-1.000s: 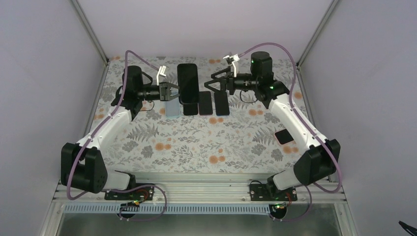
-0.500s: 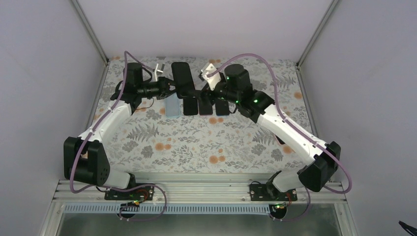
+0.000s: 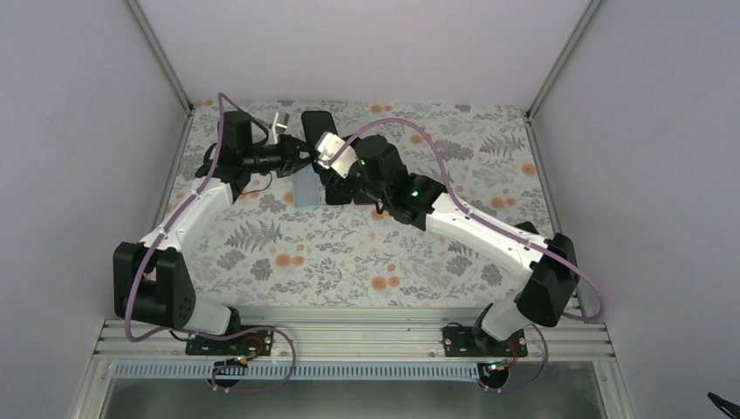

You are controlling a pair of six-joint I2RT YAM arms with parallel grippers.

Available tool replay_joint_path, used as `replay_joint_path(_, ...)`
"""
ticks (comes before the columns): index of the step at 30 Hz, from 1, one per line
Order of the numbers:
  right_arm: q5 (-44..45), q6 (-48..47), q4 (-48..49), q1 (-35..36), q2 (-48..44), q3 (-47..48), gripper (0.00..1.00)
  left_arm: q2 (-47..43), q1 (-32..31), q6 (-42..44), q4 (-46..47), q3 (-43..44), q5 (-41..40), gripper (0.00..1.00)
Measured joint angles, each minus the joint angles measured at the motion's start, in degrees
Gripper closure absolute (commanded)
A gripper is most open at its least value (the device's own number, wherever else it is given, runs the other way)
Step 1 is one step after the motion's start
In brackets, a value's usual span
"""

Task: Take the phone out of the phone case
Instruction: Remove the phone case from the phone.

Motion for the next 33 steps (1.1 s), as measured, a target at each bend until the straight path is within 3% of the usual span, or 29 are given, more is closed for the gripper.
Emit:
replay_joint_path(14, 10.8, -8.5, 10.4, 1.8, 3.4, -3.3, 0.28, 0.4, 0.3, -1.7, 0.9, -0.5, -1.1, 0.98)
replay_joint_path(33, 17.2, -28.8, 30.7, 4.2, 4.4, -12.2, 0.57, 0.4, 0.5, -4.8, 5.5, -2.6, -1.3, 0.98)
